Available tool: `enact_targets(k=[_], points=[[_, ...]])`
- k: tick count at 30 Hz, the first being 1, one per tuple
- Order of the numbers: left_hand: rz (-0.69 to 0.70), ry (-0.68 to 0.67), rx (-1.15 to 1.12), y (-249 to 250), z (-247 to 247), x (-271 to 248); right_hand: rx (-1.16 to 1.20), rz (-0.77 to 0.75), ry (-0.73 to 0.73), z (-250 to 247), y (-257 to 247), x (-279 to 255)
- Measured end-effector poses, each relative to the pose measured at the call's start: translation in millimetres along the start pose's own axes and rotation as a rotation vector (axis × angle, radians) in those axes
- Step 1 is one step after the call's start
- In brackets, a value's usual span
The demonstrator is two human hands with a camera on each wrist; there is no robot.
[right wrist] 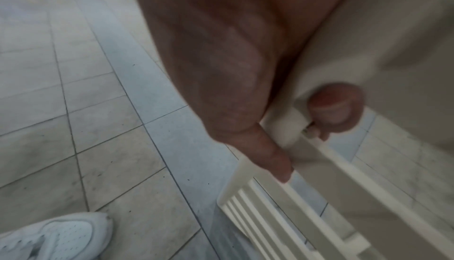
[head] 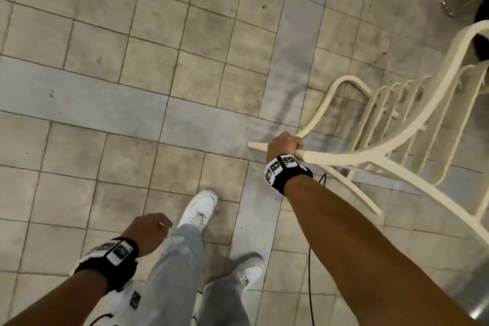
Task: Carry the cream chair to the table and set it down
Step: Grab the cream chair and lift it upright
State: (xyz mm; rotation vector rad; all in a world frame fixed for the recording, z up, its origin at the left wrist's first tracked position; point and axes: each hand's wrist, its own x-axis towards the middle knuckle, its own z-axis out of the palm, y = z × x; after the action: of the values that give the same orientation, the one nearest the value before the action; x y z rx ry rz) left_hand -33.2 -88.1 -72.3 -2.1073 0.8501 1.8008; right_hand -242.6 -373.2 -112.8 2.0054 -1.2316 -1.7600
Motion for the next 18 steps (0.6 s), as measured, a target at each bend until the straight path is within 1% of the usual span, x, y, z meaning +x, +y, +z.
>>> enact_targets(k=[1, 2, 5, 6, 8, 9, 12, 14, 16, 18], points=[[-0.001, -0.008, 0.052, 12, -2, 4, 0.041, -0.079, 0.0, -3, 8, -9], [0.005, -0.008, 0.091, 22, -3, 9, 0.003, -0.106, 0.015, -3, 15, -19], [0.048, -0.006, 0.15, 52, -11, 23, 0.03, -0.137, 0.097, 4, 28, -43], [0.069, -0.001, 0.17, 65, -14, 25, 0.052, -0.153, 0.085, 8, 35, -54], [0.109, 0.027, 0.183, 97, -18, 27, 0.149, -0.147, 0.103, 14, 54, -74], [0.132, 0.029, 0.189, 113, -18, 30, 0.193, -0.147, 0.142, 18, 66, -84], [0.245, 0.033, 0.246, 165, -16, 37, 0.235, -0.133, 0.2, 29, 105, -119], [0.324, 0.08, 0.273, 202, -8, 38, 0.289, -0.154, 0.251, 30, 132, -144], [0.437, 0.13, 0.316, 242, 1, 33, 0.319, -0.16, 0.276, 31, 156, -165], [0.532, 0.165, 0.363, 278, 8, 27, 0.357, -0.165, 0.297, 35, 169, -183]])
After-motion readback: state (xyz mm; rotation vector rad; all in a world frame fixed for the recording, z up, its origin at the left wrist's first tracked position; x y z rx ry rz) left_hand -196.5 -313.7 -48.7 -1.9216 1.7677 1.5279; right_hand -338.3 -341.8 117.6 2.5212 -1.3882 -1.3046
